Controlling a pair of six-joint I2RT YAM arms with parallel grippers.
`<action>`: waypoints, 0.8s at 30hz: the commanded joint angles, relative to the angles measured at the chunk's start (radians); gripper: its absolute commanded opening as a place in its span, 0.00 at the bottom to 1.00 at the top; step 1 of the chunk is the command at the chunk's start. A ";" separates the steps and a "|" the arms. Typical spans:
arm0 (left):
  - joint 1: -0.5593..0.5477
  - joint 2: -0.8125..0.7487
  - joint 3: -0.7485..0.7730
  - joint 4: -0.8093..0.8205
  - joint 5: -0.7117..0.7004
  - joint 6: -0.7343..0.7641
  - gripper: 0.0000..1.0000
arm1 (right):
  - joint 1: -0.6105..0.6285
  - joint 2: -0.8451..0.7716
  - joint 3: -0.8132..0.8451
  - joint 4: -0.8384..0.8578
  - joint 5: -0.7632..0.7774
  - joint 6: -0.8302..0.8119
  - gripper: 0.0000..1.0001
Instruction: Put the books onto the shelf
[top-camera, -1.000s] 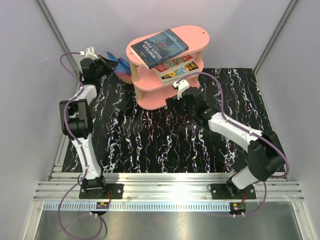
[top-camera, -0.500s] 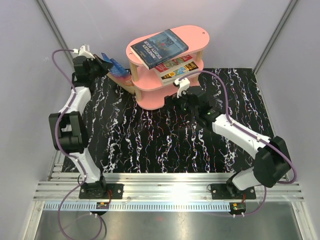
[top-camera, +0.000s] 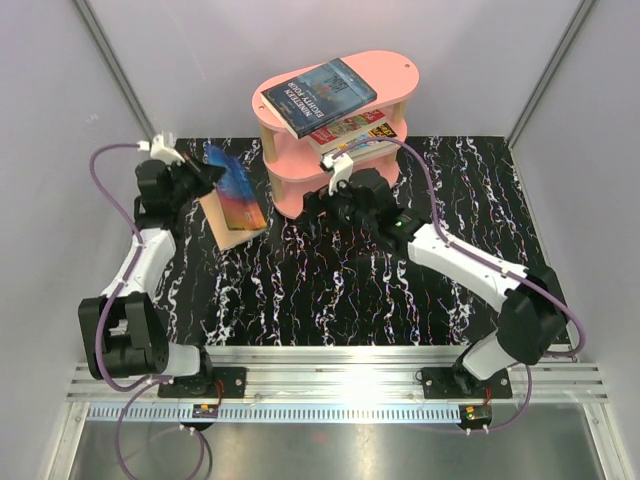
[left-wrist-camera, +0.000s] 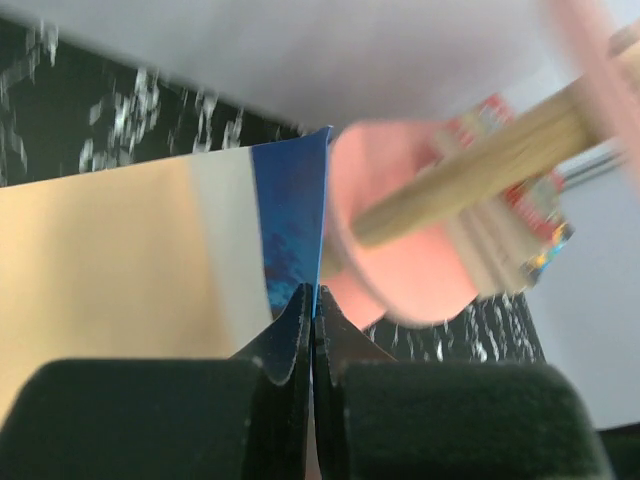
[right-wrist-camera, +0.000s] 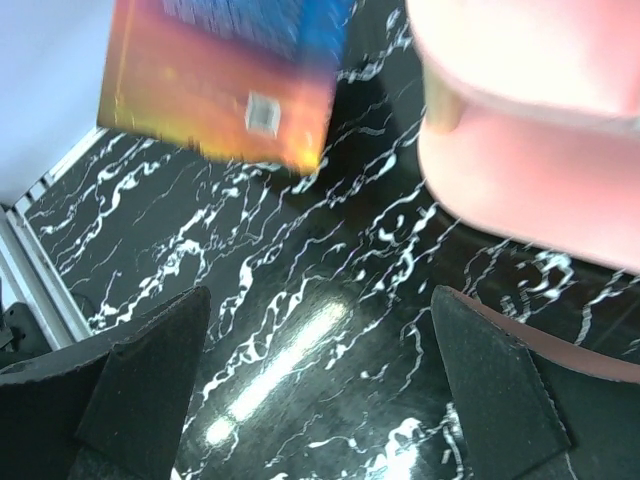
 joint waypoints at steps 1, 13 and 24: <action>-0.005 -0.074 -0.086 0.233 0.098 -0.083 0.00 | 0.021 0.036 0.021 0.034 -0.021 0.052 1.00; -0.015 -0.173 -0.396 0.388 0.114 -0.203 0.00 | 0.021 0.275 0.027 0.097 -0.002 0.187 1.00; -0.015 0.065 -0.615 0.761 0.134 -0.368 0.00 | 0.021 0.395 -0.194 0.696 -0.220 0.509 1.00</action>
